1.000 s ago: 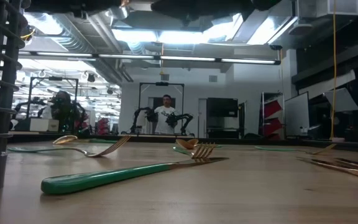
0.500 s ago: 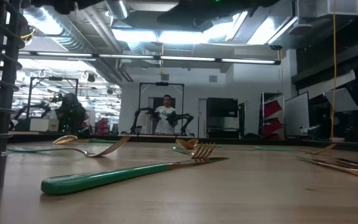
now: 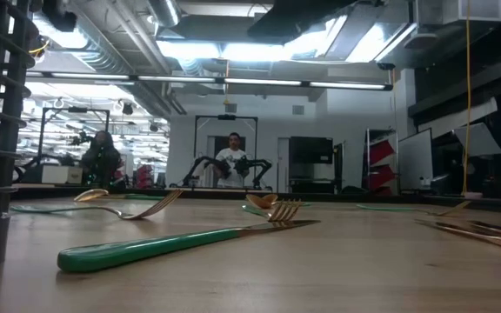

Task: Sort silverware
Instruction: Put the right spoon into the cutlery rack

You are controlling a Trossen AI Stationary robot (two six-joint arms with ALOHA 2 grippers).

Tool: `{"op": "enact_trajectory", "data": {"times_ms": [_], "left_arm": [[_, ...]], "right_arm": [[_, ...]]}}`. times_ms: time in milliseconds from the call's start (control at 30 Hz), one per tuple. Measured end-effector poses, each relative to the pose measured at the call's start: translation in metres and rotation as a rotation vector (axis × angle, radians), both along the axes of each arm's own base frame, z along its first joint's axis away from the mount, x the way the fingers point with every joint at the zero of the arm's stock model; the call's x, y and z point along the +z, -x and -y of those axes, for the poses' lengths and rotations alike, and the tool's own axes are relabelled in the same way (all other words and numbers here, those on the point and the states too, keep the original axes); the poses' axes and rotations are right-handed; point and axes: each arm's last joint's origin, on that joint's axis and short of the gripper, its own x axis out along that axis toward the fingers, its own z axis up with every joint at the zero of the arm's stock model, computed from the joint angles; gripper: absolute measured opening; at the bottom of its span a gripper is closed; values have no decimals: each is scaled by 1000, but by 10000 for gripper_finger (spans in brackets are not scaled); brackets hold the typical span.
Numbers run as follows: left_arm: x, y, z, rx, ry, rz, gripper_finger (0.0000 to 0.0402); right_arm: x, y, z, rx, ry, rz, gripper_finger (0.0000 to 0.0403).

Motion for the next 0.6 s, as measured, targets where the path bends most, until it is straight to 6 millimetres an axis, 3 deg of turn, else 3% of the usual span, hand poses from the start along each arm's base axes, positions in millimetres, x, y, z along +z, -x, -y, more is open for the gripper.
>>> {"op": "enact_trajectory", "data": {"times_ms": [267, 600], "left_arm": [[-3, 14, 15, -151, -169, -44, 0], [-11, 27, 38, -394, -201, -101, 0]], "right_arm": [[-4, 5, -4, 60, -154, -56, 5], [-8, 6, -6, 73, -244, -94, 5]]}}
